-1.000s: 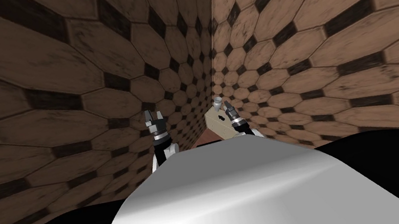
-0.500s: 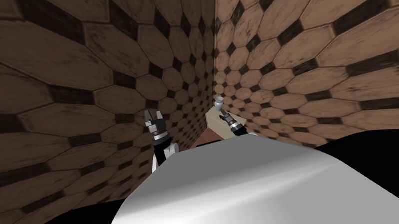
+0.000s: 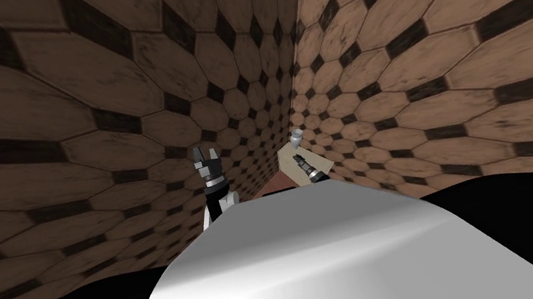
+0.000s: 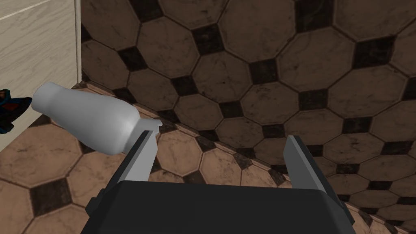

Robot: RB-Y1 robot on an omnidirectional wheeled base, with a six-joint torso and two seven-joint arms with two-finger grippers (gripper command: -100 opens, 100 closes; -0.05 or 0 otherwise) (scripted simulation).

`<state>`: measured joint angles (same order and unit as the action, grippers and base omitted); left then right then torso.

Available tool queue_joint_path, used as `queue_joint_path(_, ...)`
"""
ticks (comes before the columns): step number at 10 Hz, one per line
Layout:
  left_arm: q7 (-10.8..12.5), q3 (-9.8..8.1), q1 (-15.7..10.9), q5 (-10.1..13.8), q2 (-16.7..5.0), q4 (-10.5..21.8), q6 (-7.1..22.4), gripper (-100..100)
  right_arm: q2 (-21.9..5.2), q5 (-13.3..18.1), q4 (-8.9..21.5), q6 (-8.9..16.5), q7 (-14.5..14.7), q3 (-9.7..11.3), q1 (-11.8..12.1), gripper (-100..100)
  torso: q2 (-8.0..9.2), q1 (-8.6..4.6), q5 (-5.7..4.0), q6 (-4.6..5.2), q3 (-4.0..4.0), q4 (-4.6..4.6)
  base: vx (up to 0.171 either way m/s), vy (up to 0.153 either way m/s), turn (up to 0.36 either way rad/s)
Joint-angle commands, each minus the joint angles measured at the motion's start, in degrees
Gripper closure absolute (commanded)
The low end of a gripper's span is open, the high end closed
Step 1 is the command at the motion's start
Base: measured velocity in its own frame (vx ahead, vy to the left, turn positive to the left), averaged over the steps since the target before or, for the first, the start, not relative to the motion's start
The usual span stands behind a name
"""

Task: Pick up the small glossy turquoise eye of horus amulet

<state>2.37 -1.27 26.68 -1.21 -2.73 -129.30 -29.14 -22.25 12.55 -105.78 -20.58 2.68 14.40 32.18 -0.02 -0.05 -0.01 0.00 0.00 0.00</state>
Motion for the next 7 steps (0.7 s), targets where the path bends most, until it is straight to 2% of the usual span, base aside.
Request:
queue_joint_path(1,0.0,0.00,0.0,0.0,0.0,0.0,0.0,0,-1.1,0.6,1.7,0.7,0.4,1.0,0.1,-100,0.00,0.00,0.00,0.00,0.00,0.00,0.003,-0.003,0.058)
queue_joint_path(3,0.0,0.00,0.0,0.0,0.0,0.0,0.0,0,-4.7,2.1,5.8,0.8,1.2,3.4,0.0,-100,-0.03,0.03,0.00,-0.02,-0.01,0.00,0.008,0.010,0.189)
queue_joint_path(5,0.0,0.00,0.0,0.0,0.0,0.0,0.0,0,-5.0,2.1,7.2,0.8,1.2,3.4,0.0,-100,-0.03,0.04,0.01,0.03,-0.02,0.00,0.007,0.004,0.019)
queue_joint_path(6,0.0,-0.01,0.0,0.0,0.0,0.0,0.0,0,-7.0,2.8,9.3,0.9,1.6,4.6,-0.1,-100,-0.03,0.04,0.01,0.03,-0.01,0.00,0.010,0.014,0.171)
queue_joint_path(7,0.0,0.00,0.0,0.0,0.0,0.0,0.0,0,-7.0,2.8,10.0,0.9,1.6,4.6,-0.1,-100,-0.04,0.06,0.01,-0.01,-0.02,0.00,0.009,0.009,0.090)
